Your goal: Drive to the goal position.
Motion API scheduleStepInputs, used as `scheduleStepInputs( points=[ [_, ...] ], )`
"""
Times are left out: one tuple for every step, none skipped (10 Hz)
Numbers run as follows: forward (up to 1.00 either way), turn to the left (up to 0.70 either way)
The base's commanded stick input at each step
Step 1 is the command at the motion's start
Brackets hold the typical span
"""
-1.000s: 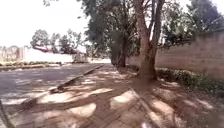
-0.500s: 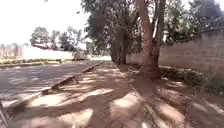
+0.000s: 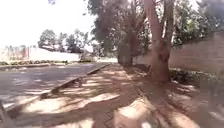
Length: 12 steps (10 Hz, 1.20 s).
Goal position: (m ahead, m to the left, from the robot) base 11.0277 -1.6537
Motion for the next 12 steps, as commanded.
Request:
scheduleStepInputs(
  points=[
    [0.5, 0.0],
    [0.5, 0.0],
    [0.5, 0.0],
    [0.5, 0.0],
    [0.5, 0.0],
    [0.5, 0.0],
    [0.5, 0.0],
    [0.5, 0.0],
    [0.5, 0.0],
    [0.5, 0.0],
    [0.5, 0.0],
    [0.5, 0.0]
  ],
)
